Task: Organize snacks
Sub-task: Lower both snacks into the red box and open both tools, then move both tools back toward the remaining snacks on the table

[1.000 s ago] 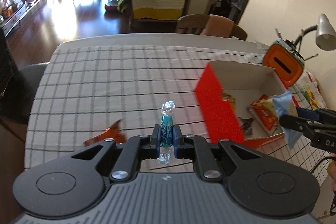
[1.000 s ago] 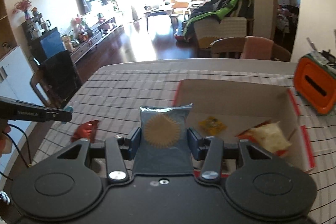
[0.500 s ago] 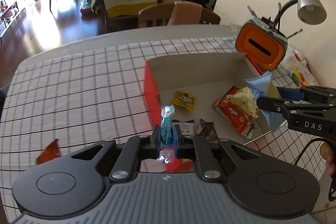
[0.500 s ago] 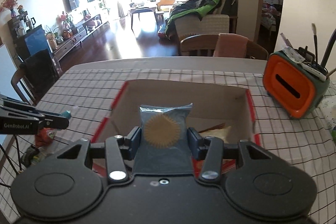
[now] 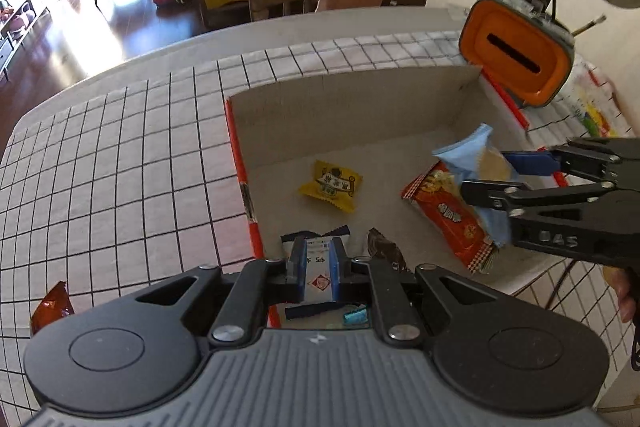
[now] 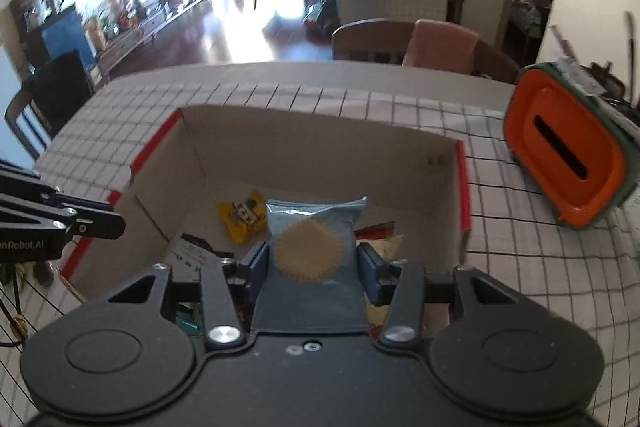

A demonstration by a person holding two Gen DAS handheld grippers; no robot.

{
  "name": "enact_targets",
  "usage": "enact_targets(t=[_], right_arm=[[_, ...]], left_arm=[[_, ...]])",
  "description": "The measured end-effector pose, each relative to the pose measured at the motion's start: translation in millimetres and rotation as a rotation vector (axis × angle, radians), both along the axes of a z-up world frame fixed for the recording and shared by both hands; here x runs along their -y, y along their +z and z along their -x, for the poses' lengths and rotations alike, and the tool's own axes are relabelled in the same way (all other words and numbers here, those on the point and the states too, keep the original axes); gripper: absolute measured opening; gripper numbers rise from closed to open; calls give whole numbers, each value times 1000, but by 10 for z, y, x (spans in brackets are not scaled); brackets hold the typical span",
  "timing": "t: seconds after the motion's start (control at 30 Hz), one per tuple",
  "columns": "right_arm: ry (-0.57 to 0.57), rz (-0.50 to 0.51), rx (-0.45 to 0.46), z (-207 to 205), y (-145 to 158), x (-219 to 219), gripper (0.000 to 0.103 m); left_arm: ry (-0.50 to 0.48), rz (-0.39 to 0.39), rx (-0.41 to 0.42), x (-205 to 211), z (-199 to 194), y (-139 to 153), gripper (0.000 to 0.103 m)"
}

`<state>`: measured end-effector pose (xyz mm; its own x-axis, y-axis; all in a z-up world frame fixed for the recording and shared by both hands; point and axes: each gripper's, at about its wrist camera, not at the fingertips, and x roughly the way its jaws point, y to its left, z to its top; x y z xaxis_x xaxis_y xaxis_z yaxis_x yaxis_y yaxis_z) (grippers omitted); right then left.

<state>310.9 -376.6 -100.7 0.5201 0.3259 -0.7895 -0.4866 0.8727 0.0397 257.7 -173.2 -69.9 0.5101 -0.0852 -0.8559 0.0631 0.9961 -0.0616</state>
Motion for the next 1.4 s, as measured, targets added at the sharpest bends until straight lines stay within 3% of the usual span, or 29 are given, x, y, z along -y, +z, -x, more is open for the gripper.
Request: enact_targets(t=[0.2,0.4,0.67,0.83,1.4], right_arm=[[119,56,-7,-53,-148,-260,47],[205,91,-43,-114,-251,-439,47],[218,86,-65,-121,-269,-447,49],[209,44,-53,-34,-144,-356,64],[138,-124,8,419,459,-157,81]], left_arm=[[-4,-43,-6,96,36,-82,12],[14,-39,-8,117,89,-89,11],[43,-37,-8,92,134,-74,11],[55,-25,9,74,173,-27,11],[45,10,72,-107,449,162,12]])
